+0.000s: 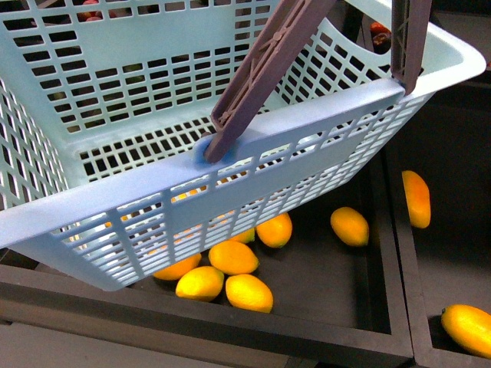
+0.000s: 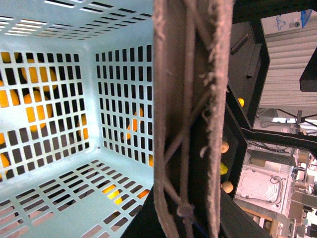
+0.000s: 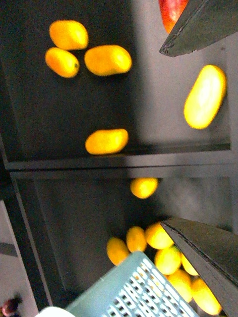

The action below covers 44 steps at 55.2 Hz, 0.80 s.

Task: Pick mango and avocado into basket

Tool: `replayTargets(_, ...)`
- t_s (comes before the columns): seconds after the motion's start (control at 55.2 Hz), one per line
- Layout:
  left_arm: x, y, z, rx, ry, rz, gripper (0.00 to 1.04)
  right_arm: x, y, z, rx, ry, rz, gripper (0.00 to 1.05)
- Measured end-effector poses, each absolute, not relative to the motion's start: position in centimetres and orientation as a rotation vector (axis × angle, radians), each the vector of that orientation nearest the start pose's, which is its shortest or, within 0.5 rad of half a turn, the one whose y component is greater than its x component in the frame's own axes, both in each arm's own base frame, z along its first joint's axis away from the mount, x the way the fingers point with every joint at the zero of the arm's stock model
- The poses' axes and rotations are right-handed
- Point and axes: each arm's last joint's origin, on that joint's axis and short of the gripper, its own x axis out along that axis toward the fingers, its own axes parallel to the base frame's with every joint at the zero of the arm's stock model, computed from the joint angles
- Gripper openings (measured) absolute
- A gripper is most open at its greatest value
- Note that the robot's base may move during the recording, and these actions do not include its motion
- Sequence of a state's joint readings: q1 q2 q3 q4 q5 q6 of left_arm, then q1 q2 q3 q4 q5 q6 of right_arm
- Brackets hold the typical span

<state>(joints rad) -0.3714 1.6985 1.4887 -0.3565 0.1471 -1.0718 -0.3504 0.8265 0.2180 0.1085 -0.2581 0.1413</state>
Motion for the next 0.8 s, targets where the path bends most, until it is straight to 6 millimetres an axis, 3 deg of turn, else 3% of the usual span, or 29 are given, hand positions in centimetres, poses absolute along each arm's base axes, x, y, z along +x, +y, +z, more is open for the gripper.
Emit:
replayTargets(0.091, 35.9, -14.5, 32.1, -0.95, 0.777, -0.15, 0.07, 17.7, -6.1, 16.0, 0.258, 0.45, -0.18, 0.97)
replayTargets(0.181, 35.9, -14.5, 32.1, -0.954, 0.779, -0.151, 0.07, 21.7, -8.0, 15.0, 0.224, 0.445, -0.226, 0.97)
replayTargets(0.236, 35.9, -14.5, 32.1, -0.953, 0.779, -0.151, 0.07, 24.5, -9.4, 13.7, 0.212, 0.476, -0.251, 0.97)
replayTargets(0.508, 35.9, -14.5, 32.1, -0.952, 0.778, -0.151, 0.07, 32.6, -15.3, 6.6, 0.219, 0.616, -0.396, 0.97)
replayTargets(0.798, 35.9, -14.5, 32.1, -0.953, 0.779, -0.152, 0.07, 36.1, -18.9, 0.5, 0.268, 0.738, -0.457, 0.97)
